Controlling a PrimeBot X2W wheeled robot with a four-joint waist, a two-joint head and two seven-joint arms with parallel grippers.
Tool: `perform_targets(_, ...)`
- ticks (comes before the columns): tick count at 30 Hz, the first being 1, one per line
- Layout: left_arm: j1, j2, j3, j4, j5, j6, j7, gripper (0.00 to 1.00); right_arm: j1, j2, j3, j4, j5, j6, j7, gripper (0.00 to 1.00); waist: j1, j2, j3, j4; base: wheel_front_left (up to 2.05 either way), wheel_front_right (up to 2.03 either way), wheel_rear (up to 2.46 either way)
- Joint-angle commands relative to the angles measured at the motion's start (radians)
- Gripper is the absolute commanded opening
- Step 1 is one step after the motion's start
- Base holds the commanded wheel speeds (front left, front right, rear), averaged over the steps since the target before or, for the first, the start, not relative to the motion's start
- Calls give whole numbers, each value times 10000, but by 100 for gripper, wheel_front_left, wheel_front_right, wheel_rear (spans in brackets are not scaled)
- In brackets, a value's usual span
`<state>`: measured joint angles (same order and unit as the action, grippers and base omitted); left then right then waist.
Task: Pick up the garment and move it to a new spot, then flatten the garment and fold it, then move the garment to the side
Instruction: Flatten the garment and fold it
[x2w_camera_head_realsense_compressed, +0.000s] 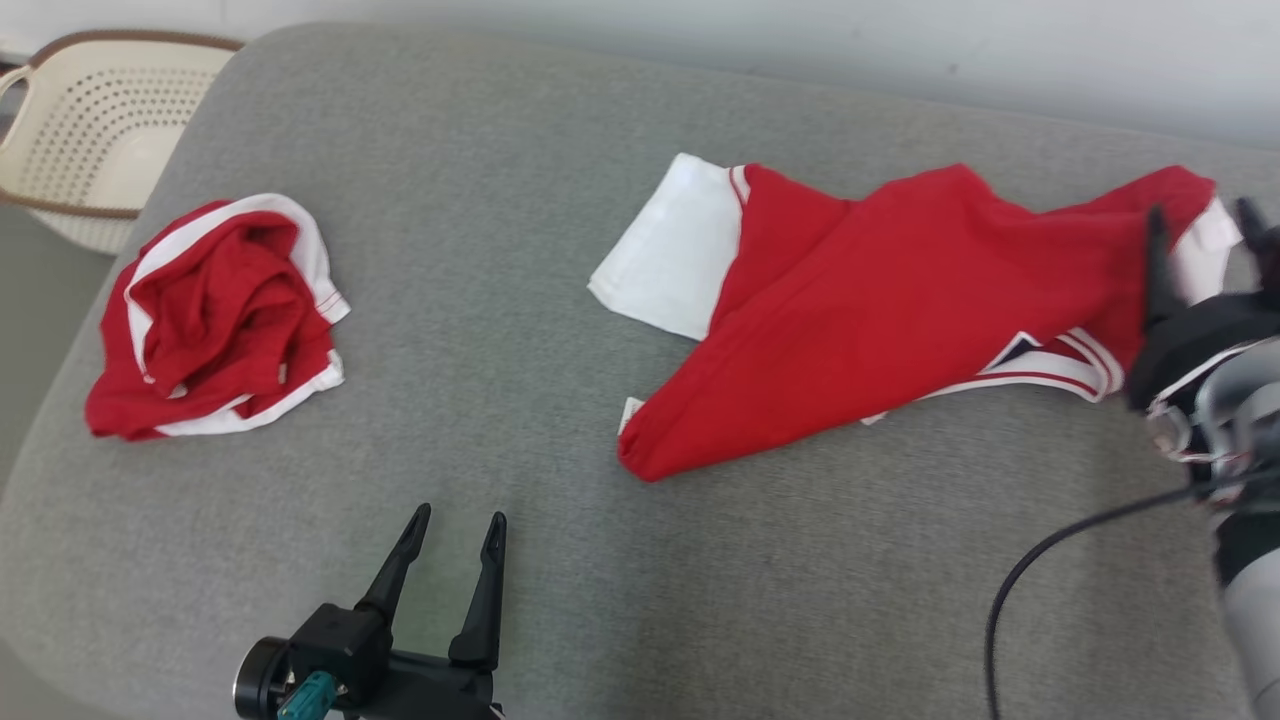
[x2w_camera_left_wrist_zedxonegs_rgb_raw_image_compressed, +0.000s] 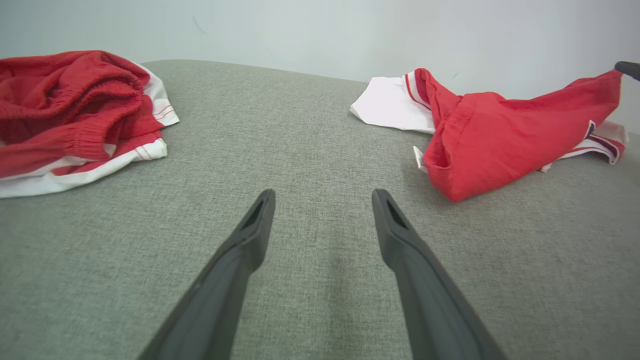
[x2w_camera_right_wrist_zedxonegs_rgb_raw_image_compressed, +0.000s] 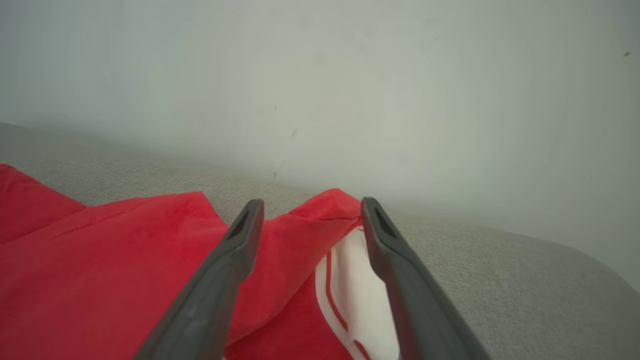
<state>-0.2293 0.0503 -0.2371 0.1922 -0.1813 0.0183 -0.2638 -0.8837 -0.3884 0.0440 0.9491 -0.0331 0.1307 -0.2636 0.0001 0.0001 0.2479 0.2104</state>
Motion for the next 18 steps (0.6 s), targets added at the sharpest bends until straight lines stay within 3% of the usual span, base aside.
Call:
perform_targets(1,3,4,40,-36,128,-75,-16,100,481,208,242,-364,143,1,-3,100,-1,-1,-324,-529,0,0,0)
perform_targets(12,-395,5,25,200,290,-526,-16,100,3532,1112,1135,-3688,1382,1,-6,100,-1,-1,-677,-1871,0,0,0)
perform_targets(18,-547,7,127,555,403,-707,-16,100,4736,1496,1289,-4697,1680,1,-7,100,-1,-1,-764,-2428,0,0,0)
